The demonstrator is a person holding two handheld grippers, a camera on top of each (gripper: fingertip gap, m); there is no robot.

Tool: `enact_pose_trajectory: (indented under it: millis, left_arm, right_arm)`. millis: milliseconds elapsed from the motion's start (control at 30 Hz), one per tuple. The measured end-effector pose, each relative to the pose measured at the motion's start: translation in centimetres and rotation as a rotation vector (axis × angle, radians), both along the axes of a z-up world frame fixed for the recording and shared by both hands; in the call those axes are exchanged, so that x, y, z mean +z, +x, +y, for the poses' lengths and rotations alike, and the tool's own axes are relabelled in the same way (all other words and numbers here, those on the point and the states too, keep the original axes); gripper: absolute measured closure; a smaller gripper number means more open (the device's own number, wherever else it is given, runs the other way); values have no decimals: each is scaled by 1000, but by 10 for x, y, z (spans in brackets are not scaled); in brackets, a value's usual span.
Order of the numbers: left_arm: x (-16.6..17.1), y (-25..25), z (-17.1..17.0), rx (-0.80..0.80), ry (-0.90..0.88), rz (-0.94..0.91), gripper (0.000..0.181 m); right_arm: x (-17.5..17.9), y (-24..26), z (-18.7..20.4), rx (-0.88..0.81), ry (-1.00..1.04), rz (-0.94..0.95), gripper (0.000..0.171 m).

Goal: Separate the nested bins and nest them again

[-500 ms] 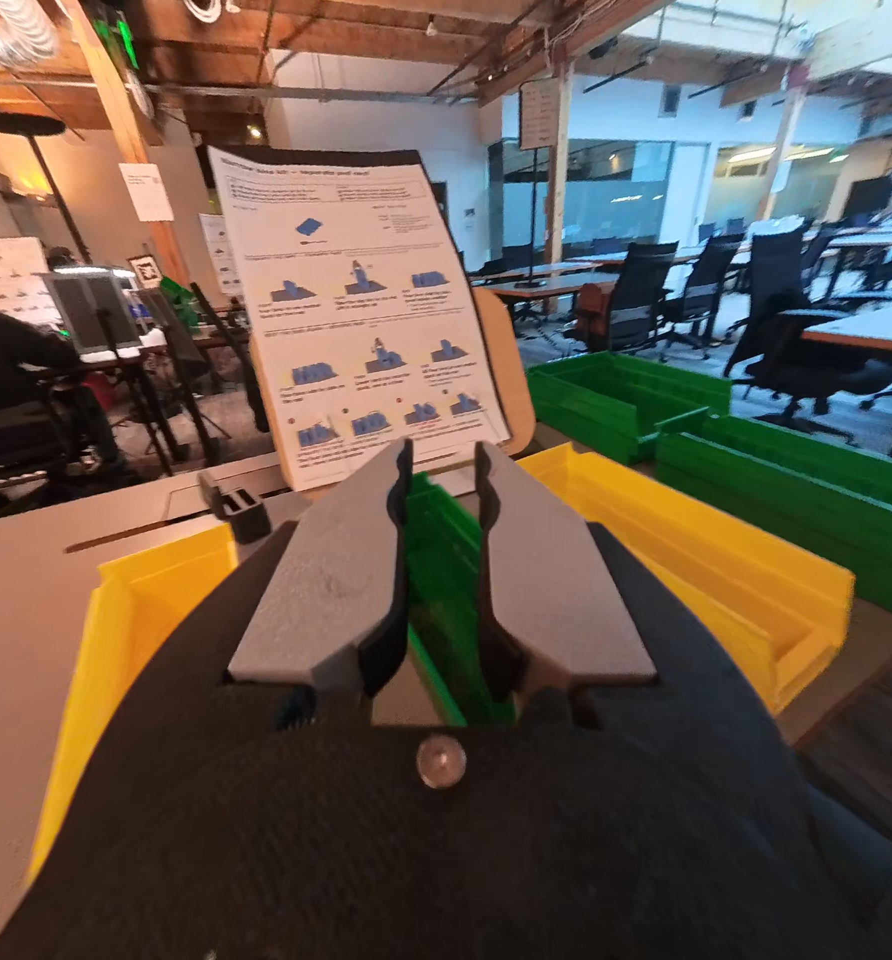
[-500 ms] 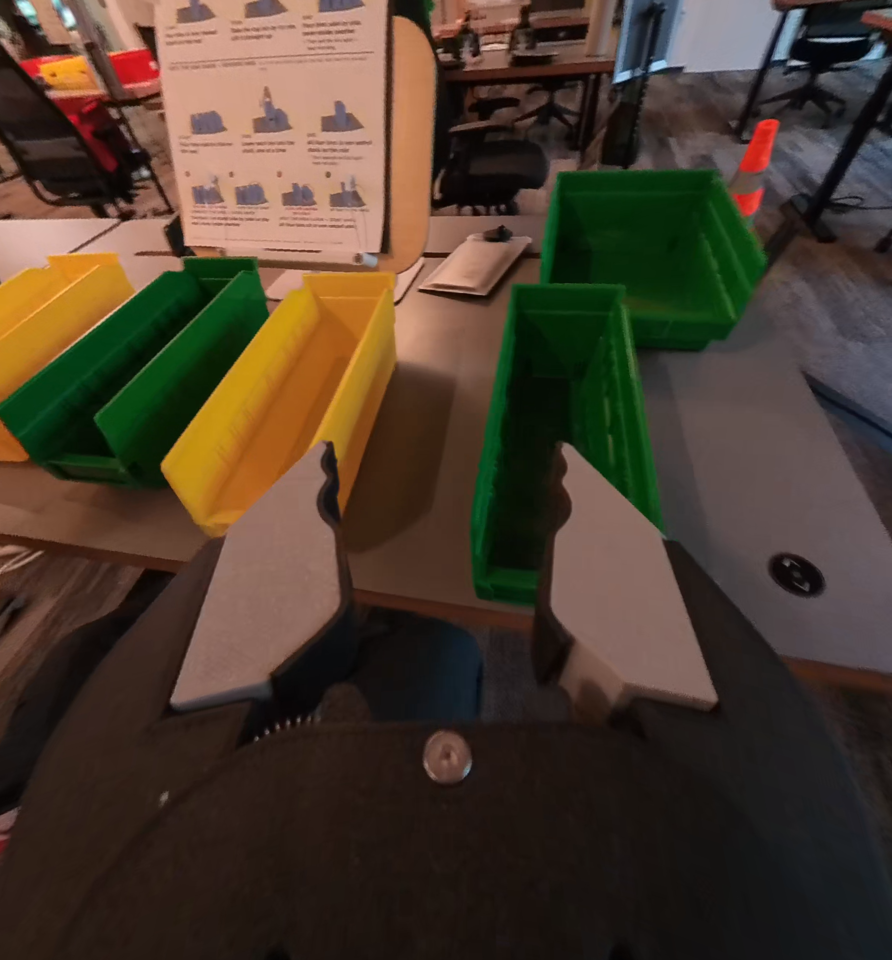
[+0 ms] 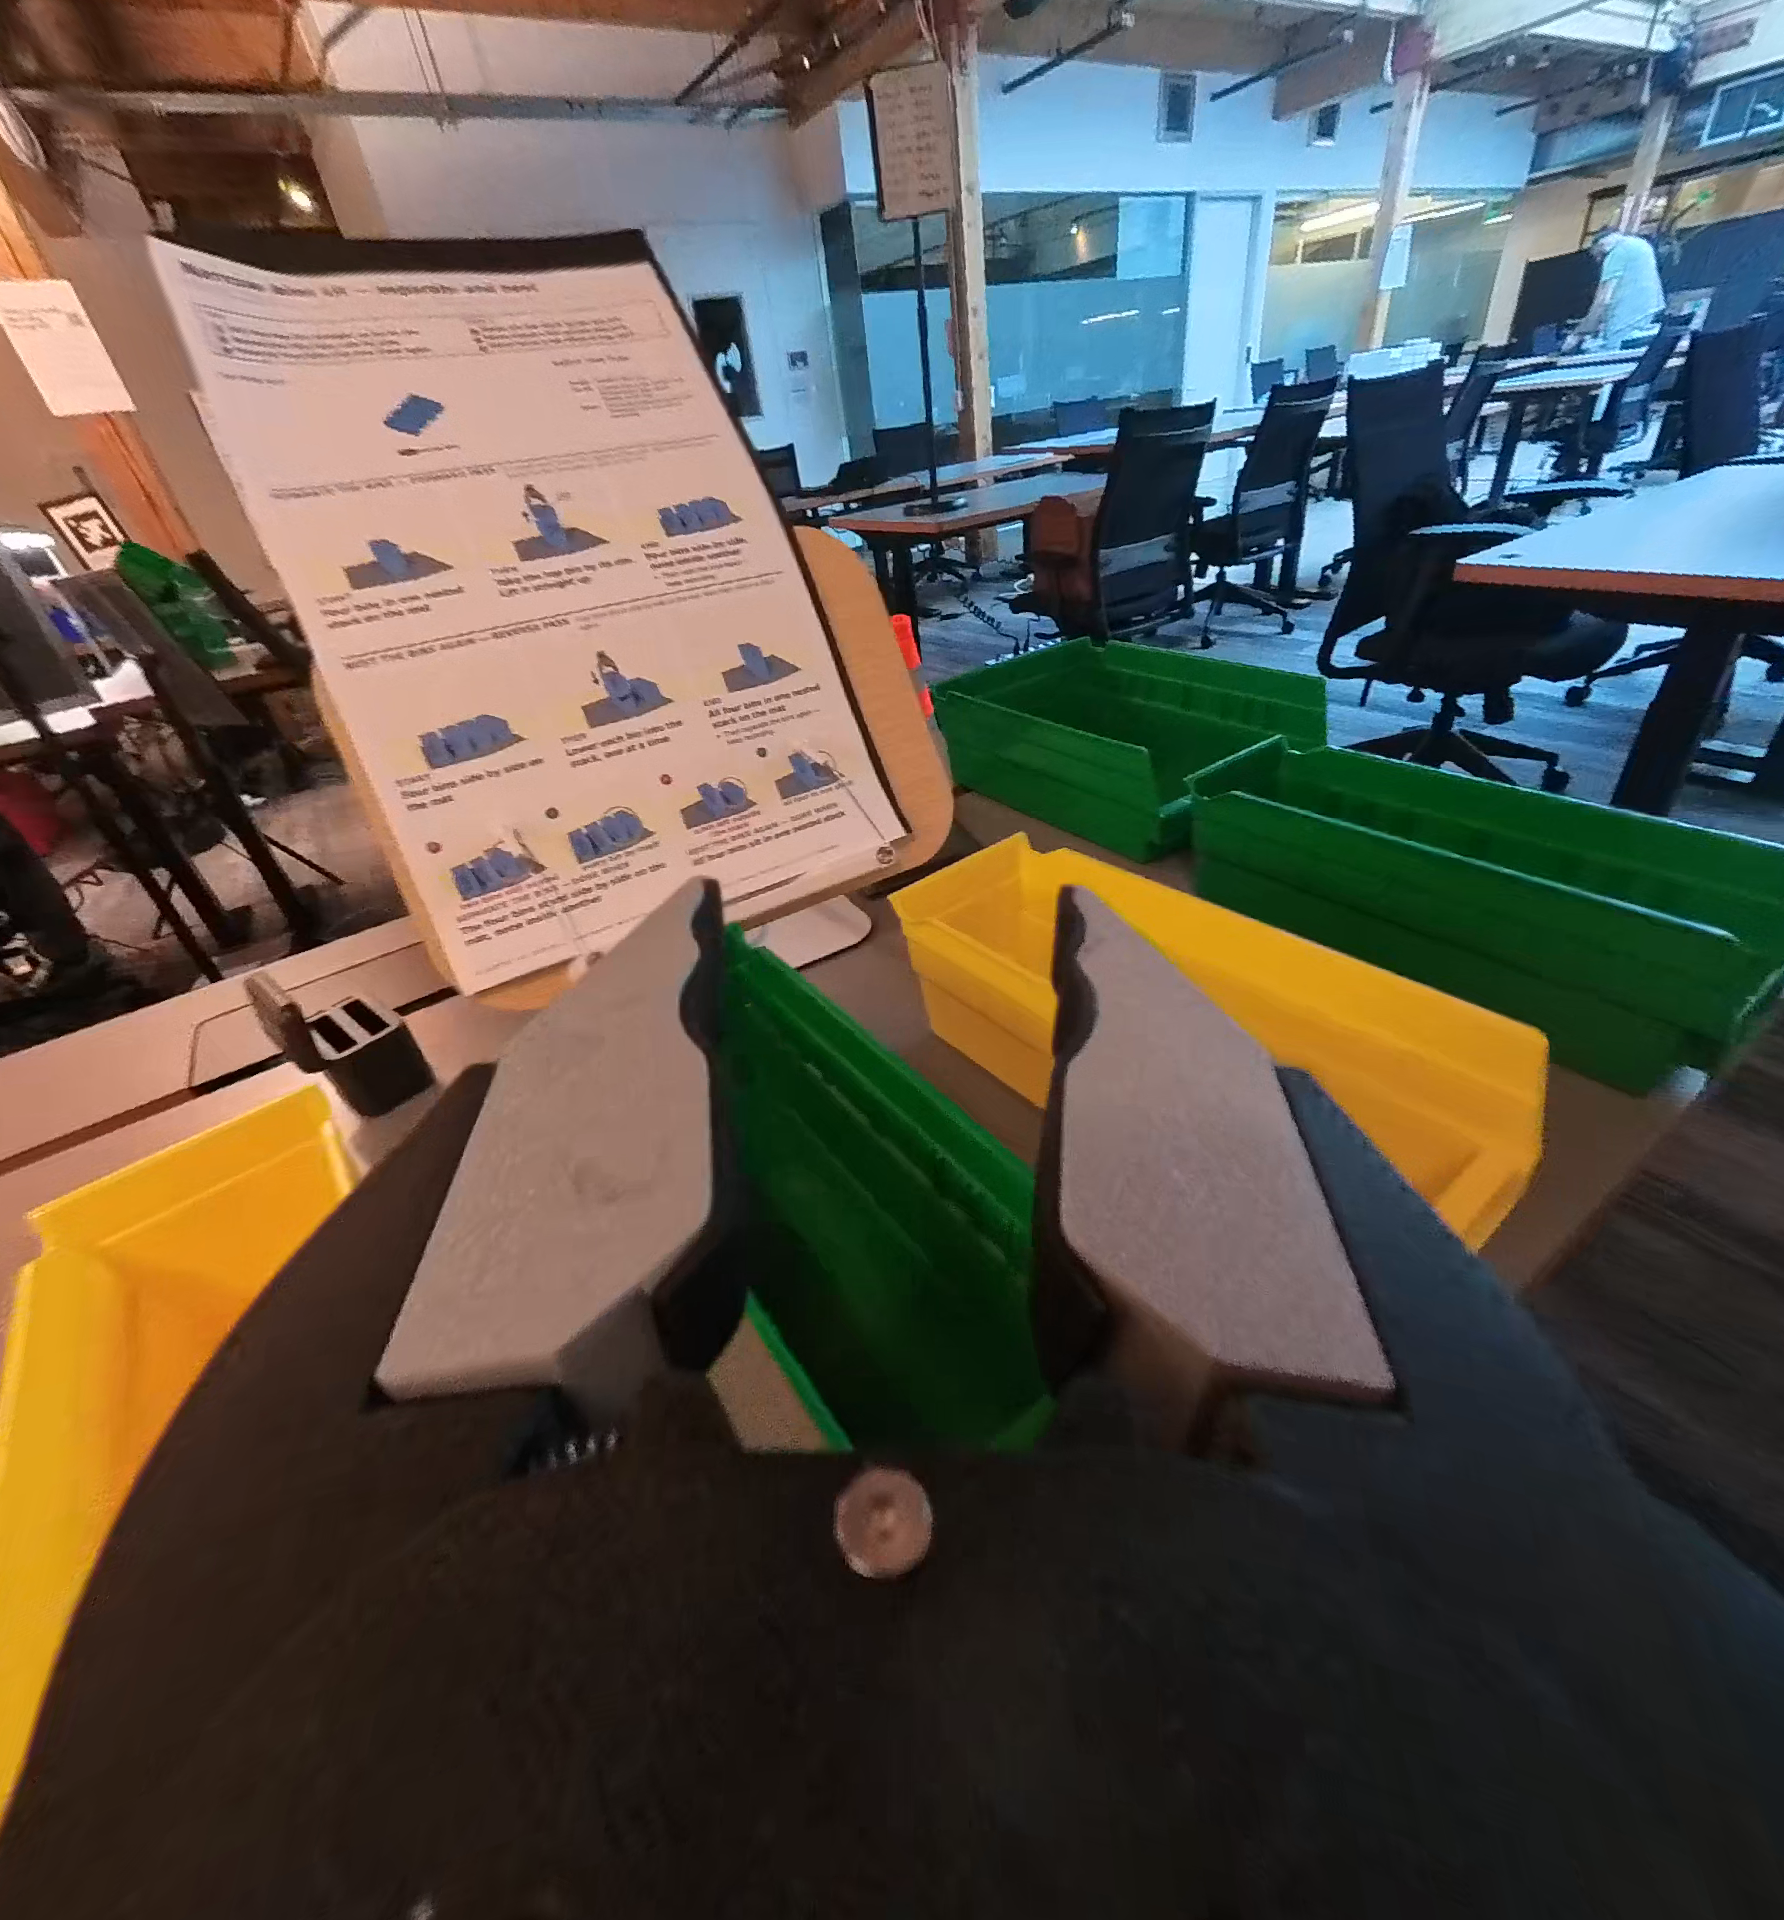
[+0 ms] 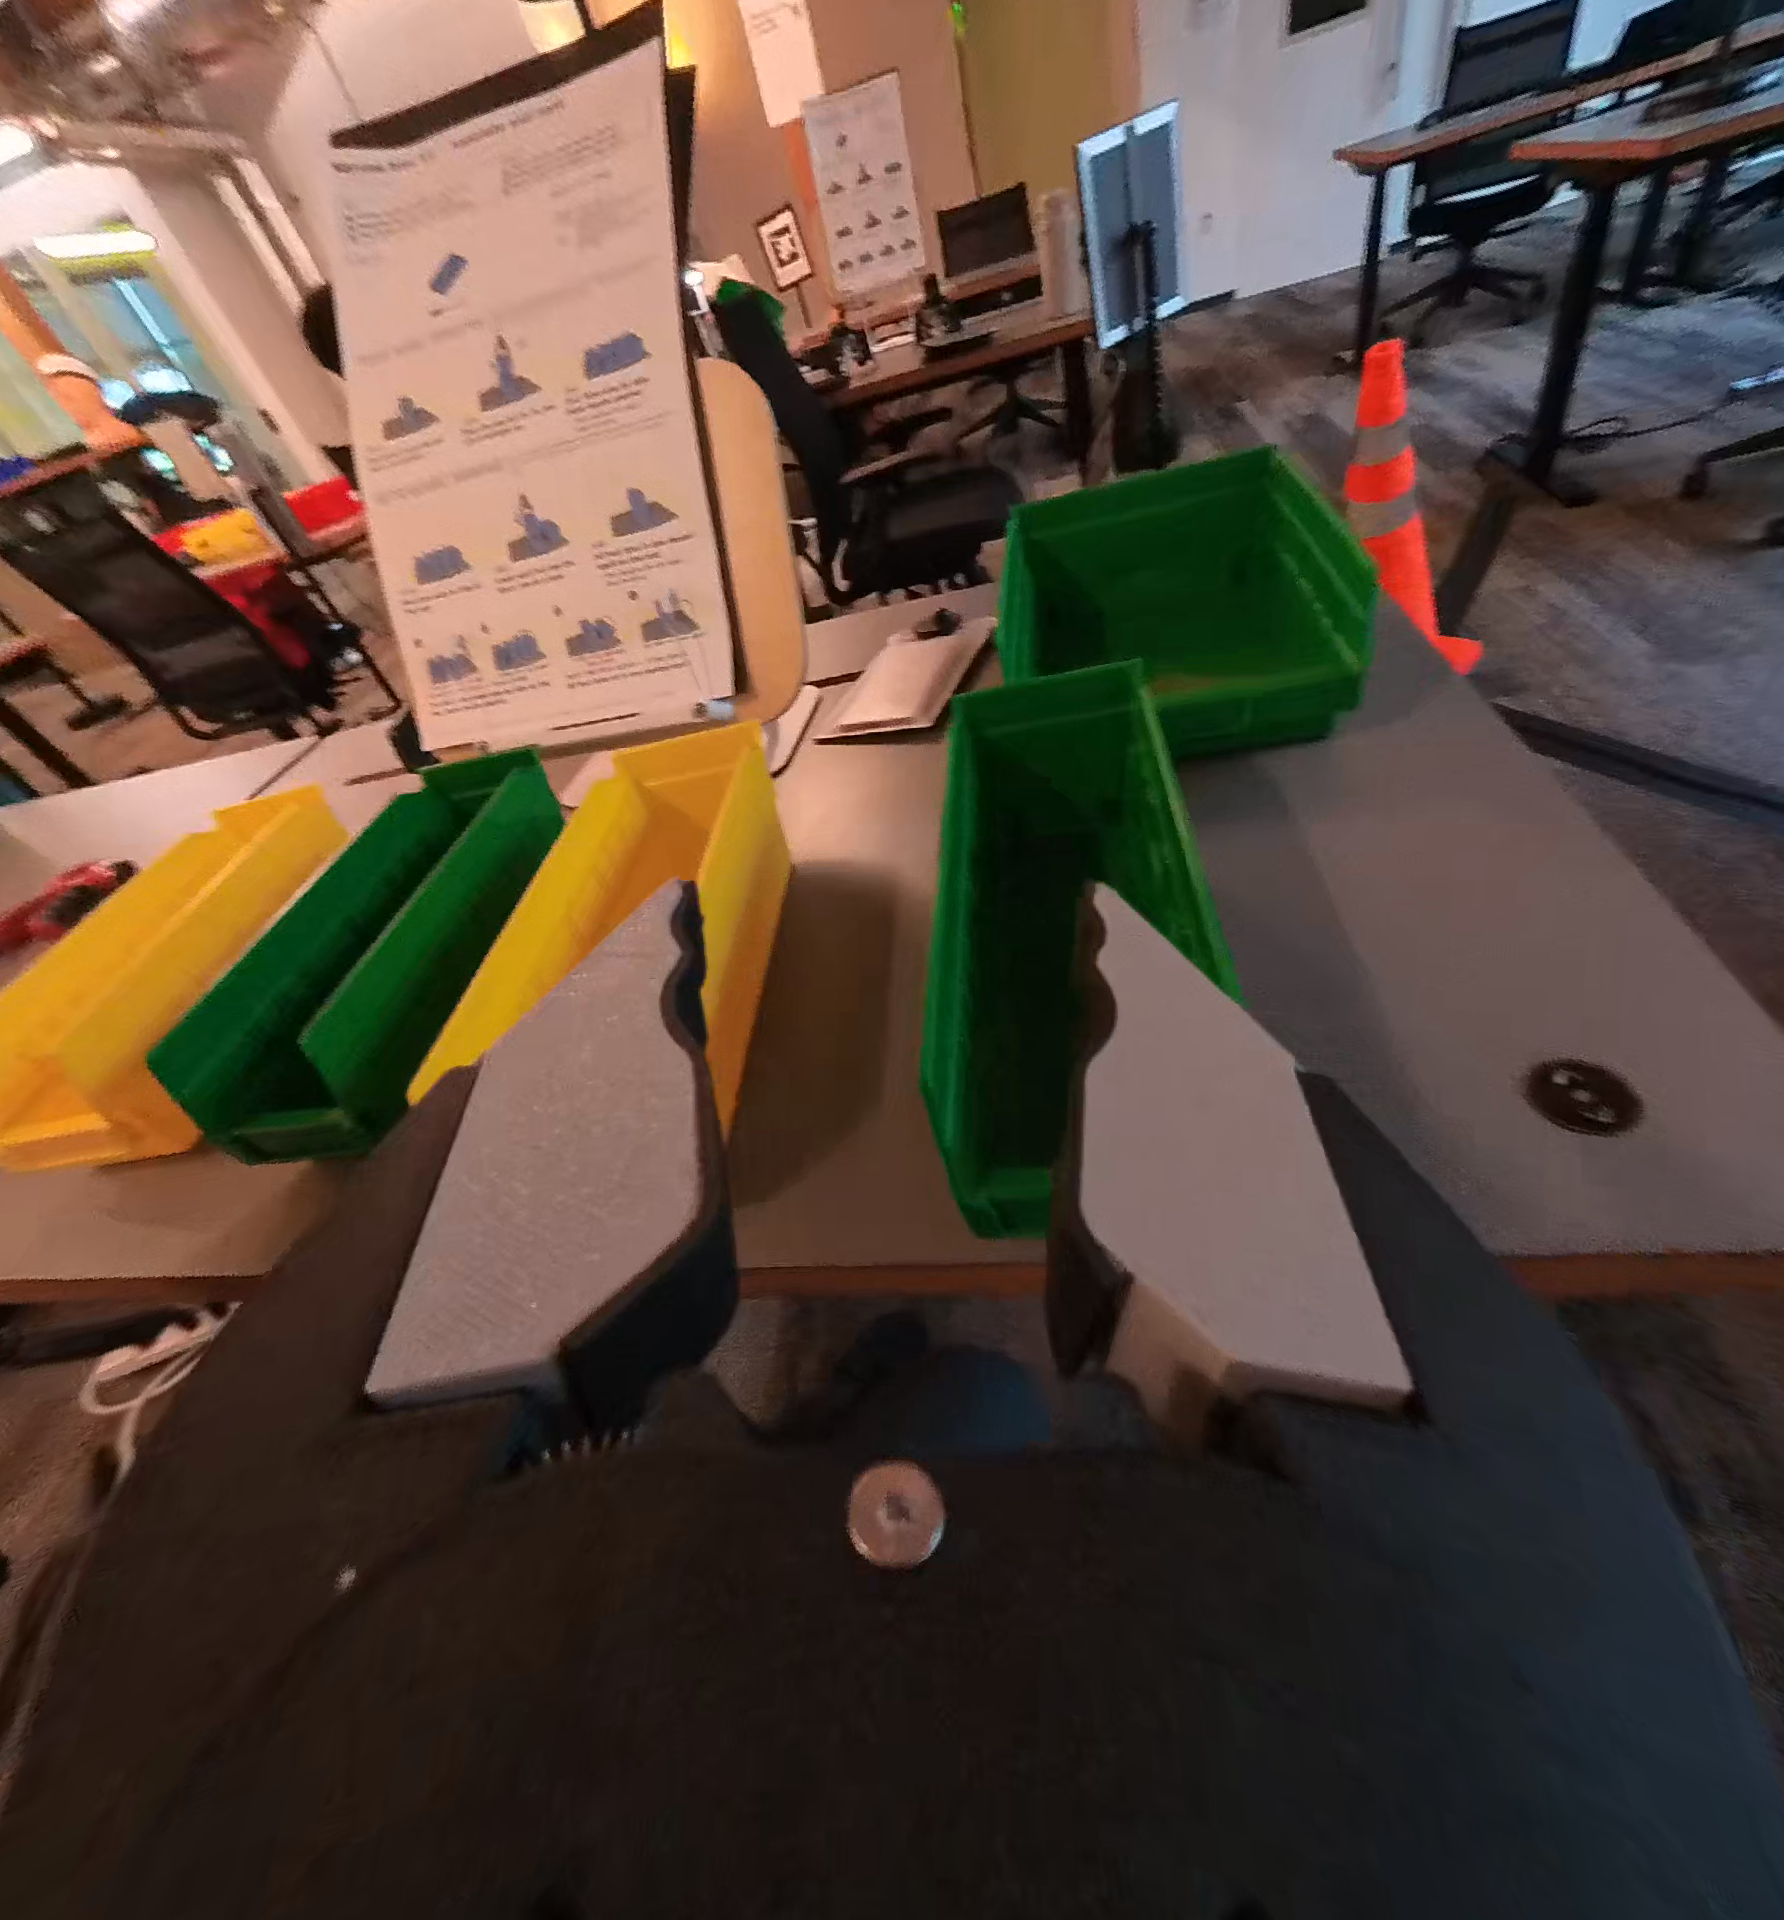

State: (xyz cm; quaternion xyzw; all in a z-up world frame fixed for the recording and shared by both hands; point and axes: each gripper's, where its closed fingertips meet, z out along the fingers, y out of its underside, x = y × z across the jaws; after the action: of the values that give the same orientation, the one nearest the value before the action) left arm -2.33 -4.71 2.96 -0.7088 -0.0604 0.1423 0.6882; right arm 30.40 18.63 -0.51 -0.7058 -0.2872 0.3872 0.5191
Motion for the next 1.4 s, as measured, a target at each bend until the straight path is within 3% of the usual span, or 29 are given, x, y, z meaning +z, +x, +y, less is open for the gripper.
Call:
enact_pose_trajectory:
  millis: [233, 367, 467, 633, 1000, 1400]
  left_arm:
    - [3, -20, -35, 72, 11, -57, 115]
    - [-4, -23, -44, 105, -35, -26, 107]
    - [-13, -10, -43, 33, -97, 14, 79]
    - [-10, -1, -41, -14, -60, 12, 71]
    - [-36, 16, -18, -40, -204, 91, 61]
    - [-19, 2, -30, -7, -130, 91, 61]
  right_arm:
    - [-22, -63, -17, 165, -48, -84, 106]
    - [-37, -93, -25, 219, -42, -173, 122]
    - [-46, -107, -35, 279, -61, -220, 127]
    - [-52, -109, -31, 280, -69, -239, 123]
    - [-43, -89, -24, 237, -32, -233, 123]
    - [-41, -90, -28, 268, 5, -230, 128]
